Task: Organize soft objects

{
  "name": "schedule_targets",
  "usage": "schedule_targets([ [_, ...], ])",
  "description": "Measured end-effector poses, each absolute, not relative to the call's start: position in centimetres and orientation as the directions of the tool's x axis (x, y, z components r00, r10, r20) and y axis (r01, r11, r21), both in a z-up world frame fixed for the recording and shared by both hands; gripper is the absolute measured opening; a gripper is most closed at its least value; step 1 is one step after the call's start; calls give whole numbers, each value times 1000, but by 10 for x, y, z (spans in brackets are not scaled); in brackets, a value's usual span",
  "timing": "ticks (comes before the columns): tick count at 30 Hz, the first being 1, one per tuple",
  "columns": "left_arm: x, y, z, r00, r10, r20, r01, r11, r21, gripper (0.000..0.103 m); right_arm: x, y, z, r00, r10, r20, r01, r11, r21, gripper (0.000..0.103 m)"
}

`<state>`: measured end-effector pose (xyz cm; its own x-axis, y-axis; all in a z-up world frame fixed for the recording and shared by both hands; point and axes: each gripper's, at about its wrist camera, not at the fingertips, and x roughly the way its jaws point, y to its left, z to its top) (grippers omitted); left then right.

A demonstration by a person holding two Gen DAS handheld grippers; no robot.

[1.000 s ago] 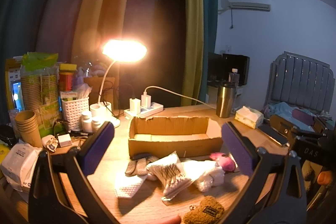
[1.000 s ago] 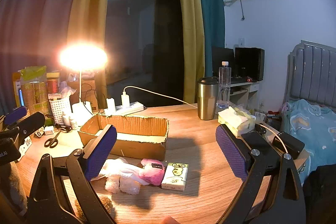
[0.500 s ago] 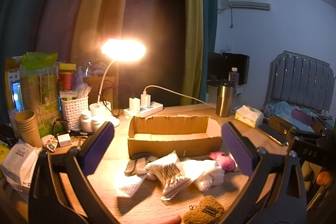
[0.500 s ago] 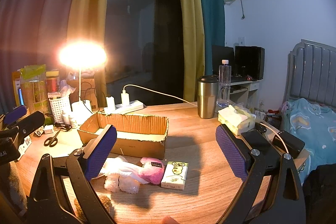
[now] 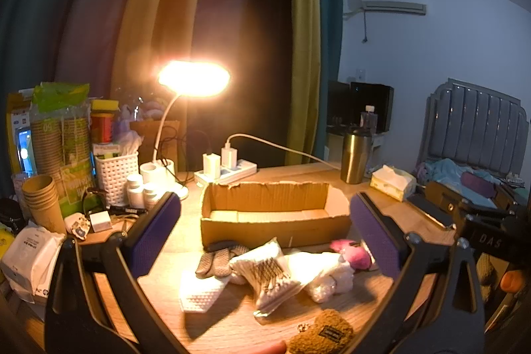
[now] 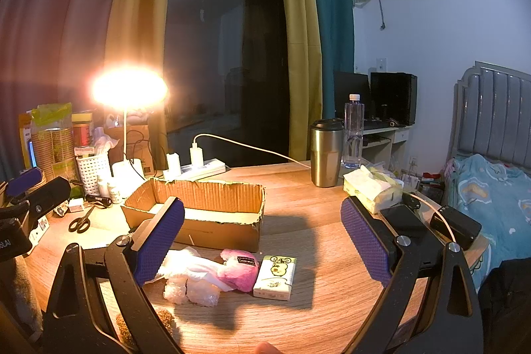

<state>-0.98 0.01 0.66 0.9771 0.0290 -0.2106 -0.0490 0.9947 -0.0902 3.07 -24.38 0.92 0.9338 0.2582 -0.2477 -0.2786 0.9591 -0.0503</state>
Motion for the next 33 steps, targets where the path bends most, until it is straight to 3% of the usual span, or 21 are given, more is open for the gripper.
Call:
schedule_targets([
  [33,-6,0,9,976,21,-216,-42,995,-94,103,33,-244,8,934,257,-250,-277,960,-47,97],
])
